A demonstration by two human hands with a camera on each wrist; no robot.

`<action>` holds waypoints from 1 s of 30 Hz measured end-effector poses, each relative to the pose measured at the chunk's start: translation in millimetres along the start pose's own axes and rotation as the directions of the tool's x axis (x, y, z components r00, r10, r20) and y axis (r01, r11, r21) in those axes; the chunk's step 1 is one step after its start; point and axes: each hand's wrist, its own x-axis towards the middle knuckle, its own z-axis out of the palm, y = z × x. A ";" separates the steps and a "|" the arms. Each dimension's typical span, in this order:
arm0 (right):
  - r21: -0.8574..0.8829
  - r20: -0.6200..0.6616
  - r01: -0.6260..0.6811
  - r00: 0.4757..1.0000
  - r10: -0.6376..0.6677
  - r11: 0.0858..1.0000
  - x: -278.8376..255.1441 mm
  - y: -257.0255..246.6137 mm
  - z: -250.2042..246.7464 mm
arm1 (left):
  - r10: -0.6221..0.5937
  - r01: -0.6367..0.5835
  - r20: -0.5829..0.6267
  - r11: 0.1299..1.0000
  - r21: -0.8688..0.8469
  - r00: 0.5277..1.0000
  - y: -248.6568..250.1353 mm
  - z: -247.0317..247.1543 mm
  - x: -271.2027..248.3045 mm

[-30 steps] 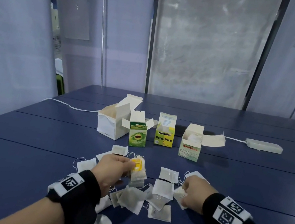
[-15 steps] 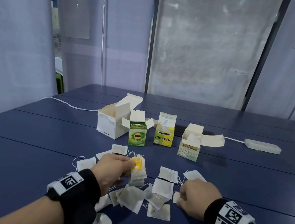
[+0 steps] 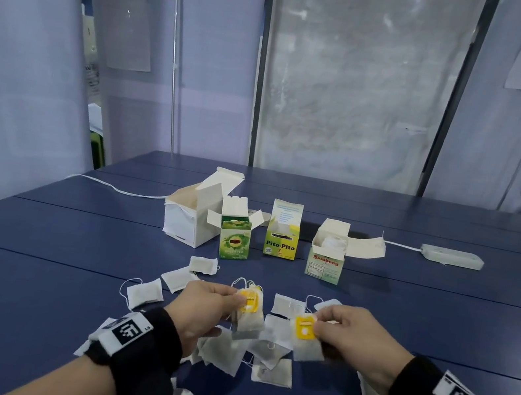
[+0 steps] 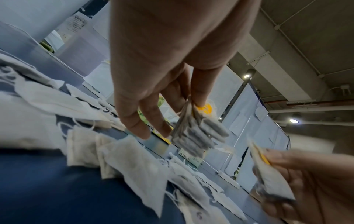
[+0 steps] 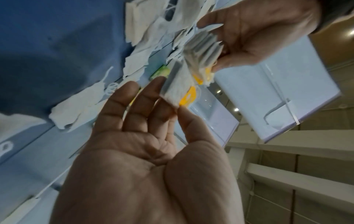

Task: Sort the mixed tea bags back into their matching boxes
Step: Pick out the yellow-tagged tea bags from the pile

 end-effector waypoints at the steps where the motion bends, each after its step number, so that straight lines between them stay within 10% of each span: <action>1: 0.046 0.024 0.014 1.000 -0.015 0.999 -2.1 -3.4 4.2 | 0.000 0.000 0.014 1.000 0.010 1.000 -0.4 3.4 -1.4; 21: -0.130 -0.255 0.176 0.945 -0.205 0.976 14.1 -10.0 56.3 | 0.053 -0.057 0.181 0.998 0.017 0.982 -0.3 8.9 -21.5; 30: -0.447 0.018 0.155 0.986 -0.164 0.881 4.4 -1.1 41.9 | 0.044 -0.044 -0.017 0.999 0.004 0.999 -0.2 -13.8 -12.9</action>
